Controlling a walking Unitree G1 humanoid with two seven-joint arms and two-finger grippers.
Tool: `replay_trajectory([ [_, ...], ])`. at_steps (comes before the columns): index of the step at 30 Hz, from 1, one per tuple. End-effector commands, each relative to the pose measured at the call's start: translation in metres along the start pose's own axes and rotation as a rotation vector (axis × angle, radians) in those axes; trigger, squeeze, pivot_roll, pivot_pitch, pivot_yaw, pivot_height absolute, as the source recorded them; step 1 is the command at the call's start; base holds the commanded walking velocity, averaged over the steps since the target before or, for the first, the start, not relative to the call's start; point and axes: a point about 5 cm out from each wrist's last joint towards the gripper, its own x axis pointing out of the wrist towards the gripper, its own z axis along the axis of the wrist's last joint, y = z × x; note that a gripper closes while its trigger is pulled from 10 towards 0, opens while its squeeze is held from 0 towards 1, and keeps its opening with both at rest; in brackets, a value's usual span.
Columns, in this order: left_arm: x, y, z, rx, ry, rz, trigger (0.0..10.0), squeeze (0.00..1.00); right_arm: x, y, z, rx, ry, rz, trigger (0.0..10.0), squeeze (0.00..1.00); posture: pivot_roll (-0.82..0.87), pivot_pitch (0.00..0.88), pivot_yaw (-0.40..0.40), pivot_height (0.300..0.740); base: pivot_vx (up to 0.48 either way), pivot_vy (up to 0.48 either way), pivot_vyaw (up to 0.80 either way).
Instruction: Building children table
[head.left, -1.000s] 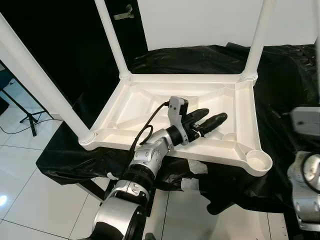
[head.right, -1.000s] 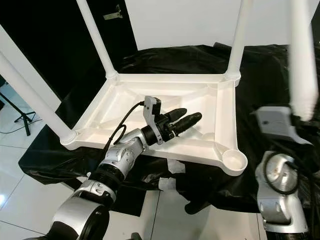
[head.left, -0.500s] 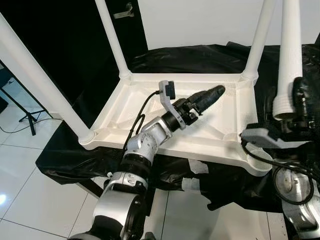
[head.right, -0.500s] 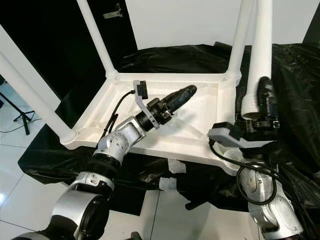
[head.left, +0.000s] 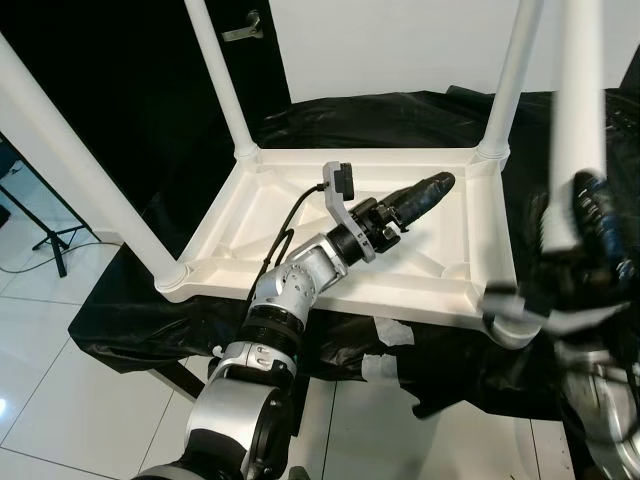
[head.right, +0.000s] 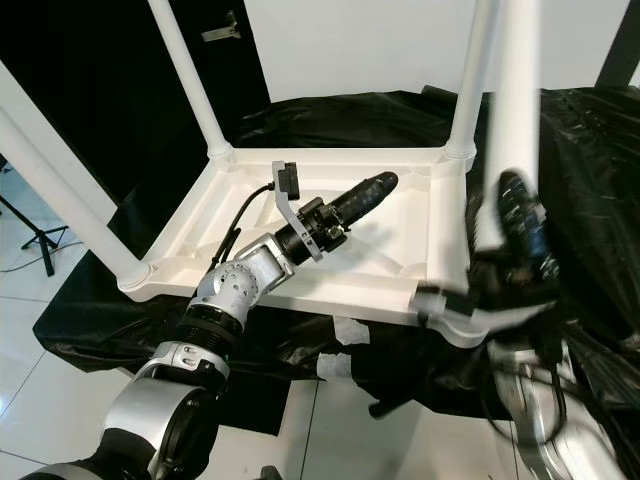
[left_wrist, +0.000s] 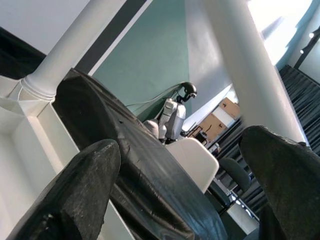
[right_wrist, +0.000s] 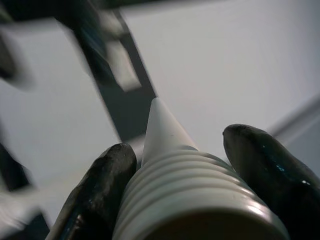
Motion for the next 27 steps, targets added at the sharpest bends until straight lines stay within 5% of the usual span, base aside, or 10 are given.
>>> replay_trajectory([
  [1, 0.013, -0.011, -0.003, -0.027, -0.011, -0.129, 10.0, 0.0, 0.0, -0.005, 0.003, -0.011, -0.037, -0.027, 0.0, 0.0, -0.08, 0.0, 0.127, 0.74, 0.0, 0.0, 0.0],
  [7, 0.014, -0.01, -0.001, -0.03, -0.013, -0.126, 10.0, 0.0, -0.002, -0.007, 0.0, -0.039, -0.038, -0.031, 0.0, 0.0, -0.09, 0.0, 0.137, 0.74, 0.0, 0.0, 0.0],
  [14, 0.019, -0.012, 0.008, -0.081, -0.052, -0.142, 10.0, 0.0, -0.018, 0.015, 0.006, 0.0, -0.08, 0.078, 0.0, 0.0, -0.08, 0.0, 0.13, 0.74, 0.0, 0.0, 0.0],
  [27, 0.023, -0.016, 0.004, -0.097, -0.004, -0.2, 10.0, 0.0, -0.028, 0.024, 0.005, -0.005, -0.188, 0.126, 0.0, 0.0, -0.07, 0.0, 0.119, 0.74, 0.0, 0.0, 0.0],
])
